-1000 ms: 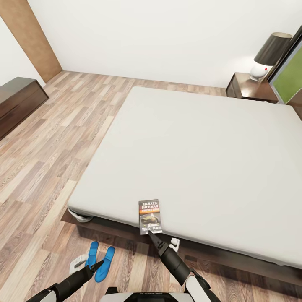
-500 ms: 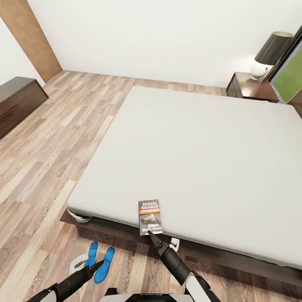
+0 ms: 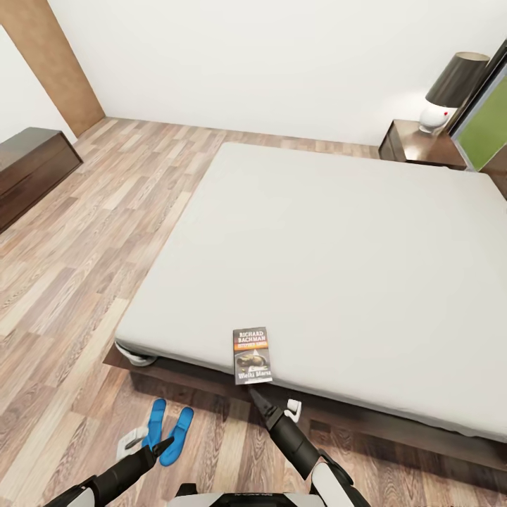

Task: In the bedroom, move the book from the bed onto either nightstand, and place the two sandals side by side next to the bed.

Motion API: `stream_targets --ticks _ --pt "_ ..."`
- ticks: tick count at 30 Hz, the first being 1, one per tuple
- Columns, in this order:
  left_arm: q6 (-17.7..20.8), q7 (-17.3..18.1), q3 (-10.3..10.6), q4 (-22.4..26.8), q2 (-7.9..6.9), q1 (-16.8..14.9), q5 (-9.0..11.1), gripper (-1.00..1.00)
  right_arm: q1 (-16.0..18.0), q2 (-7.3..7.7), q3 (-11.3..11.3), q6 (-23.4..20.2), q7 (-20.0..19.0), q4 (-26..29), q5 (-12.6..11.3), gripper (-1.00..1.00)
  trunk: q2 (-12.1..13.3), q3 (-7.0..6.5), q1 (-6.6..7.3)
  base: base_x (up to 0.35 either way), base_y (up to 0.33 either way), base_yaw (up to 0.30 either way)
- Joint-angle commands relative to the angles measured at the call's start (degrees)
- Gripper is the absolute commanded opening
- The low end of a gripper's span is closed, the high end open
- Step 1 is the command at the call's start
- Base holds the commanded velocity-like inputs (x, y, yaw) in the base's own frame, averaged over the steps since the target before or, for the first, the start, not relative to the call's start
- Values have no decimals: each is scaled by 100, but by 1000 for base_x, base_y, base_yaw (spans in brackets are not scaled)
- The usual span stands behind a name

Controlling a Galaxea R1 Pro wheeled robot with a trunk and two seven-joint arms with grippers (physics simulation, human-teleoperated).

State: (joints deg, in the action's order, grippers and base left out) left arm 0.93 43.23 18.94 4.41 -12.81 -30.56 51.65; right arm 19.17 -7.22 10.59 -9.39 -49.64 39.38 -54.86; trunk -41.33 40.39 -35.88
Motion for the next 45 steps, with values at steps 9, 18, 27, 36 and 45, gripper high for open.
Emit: stream_targets --ticks 9,18,27,36,45 --pt "13 12 50 -1 -2 -2 56 100 4 1 5 -55 -11 -1 -60 100 -4 4 -1 -8 0 0" --pt "21 19 48 -1 -2 -1 56 100 1 1 6 -55 -11 -1 -60 100 -205 94 -110 0 0 0" --pt "21 19 48 -1 -2 0 56 100 6 1 6 -55 -11 -1 -60 100 -566 255 -308 0 0 0" --pt "20 25 49 -1 -2 0 56 100 4 1 5 -55 -11 -1 -60 100 -927 417 -506 0 0 0" --pt "22 27 50 -1 -2 2 56 100 5 1 5 -55 -10 -1 -60 100 -1288 578 -703 0 0 0"
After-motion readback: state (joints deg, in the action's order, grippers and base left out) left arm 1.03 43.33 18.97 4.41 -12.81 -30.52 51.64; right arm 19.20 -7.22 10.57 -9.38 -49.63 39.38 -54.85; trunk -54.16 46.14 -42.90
